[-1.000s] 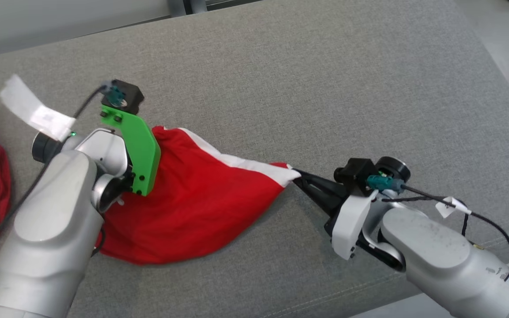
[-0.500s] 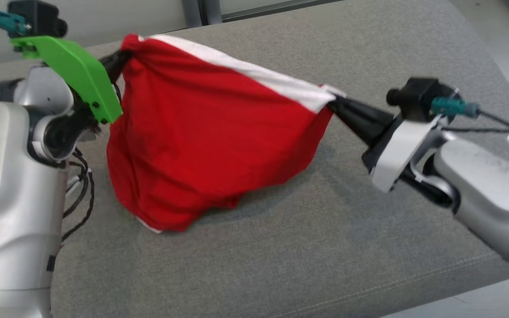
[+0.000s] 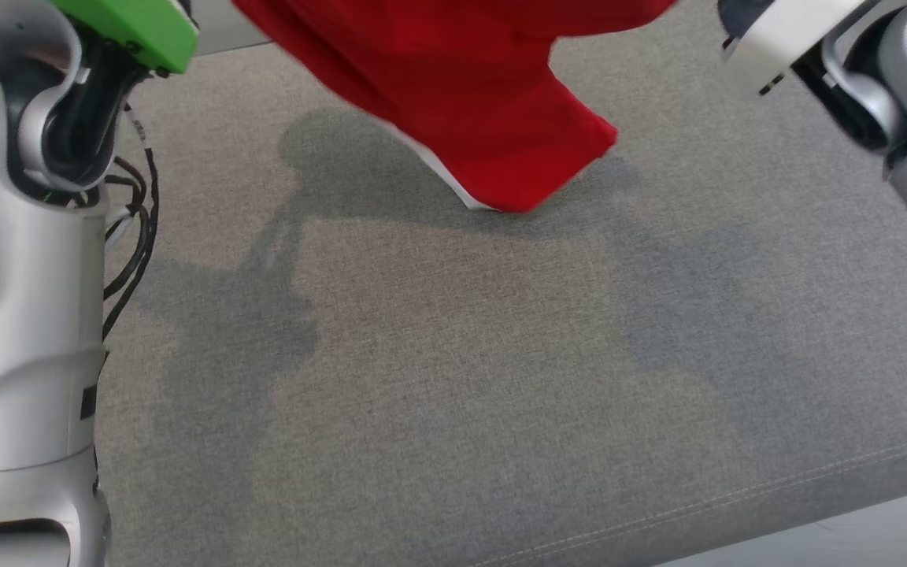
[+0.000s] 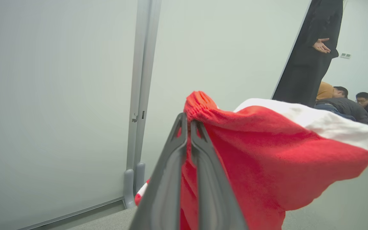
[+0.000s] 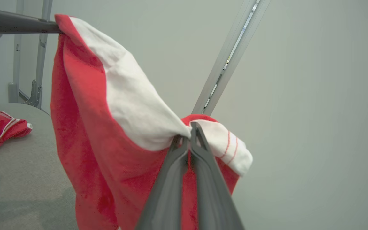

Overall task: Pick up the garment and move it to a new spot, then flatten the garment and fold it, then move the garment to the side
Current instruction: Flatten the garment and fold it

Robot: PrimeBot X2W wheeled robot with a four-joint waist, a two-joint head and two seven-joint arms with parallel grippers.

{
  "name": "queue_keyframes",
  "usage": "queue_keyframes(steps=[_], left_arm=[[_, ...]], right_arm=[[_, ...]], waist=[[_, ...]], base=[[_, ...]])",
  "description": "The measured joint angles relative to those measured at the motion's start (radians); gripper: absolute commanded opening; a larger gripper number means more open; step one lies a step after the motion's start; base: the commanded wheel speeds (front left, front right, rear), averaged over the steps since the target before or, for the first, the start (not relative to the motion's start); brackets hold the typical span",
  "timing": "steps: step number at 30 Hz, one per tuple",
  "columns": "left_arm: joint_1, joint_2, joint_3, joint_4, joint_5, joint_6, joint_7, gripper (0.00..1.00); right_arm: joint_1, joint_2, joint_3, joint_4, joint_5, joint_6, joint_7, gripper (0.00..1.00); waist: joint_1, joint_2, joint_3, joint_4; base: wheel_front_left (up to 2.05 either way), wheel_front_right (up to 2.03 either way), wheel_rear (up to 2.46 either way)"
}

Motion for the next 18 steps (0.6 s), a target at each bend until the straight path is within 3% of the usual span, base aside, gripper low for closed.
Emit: queue_keyframes(steps=[4, 8, 11, 18], left_arm=[[0.197, 0.005, 0.074, -0.03, -0.01, -0.004, -0.145, 0.0], [0.493, -0.041, 0.059, -0.007, -0.049, -0.008, -0.209, 0.0], [0.652, -0.062, 0.045, 0.009, -0.058, -0.007, -0.247, 0.0], [0.795, -0.05, 0.005, 0.011, -0.035, -0.017, -0.317, 0.0]], right_arm=[[0.177, 0.019, 0.08, -0.011, -0.024, -0.018, -0.048, 0.0], [0.442, 0.001, 0.115, -0.01, 0.031, -0.066, -0.053, 0.0], [0.59, -0.01, 0.142, -0.009, 0.086, -0.08, -0.052, 0.0], [0.707, -0.001, 0.192, -0.011, 0.114, -0.096, -0.055, 0.0]], waist=[[0.0, 0.0, 0.019, 0.009], [0.0001, 0.0, 0.017, 0.019], [0.0001, 0.0, 0.012, 0.031], [0.0001, 0.0, 0.003, 0.046]], base=[[0.0, 0.0, 0.0], [0.0, 0.0, 0.0], [0.0, 0.0, 0.0], [0.0, 0.0, 0.0]])
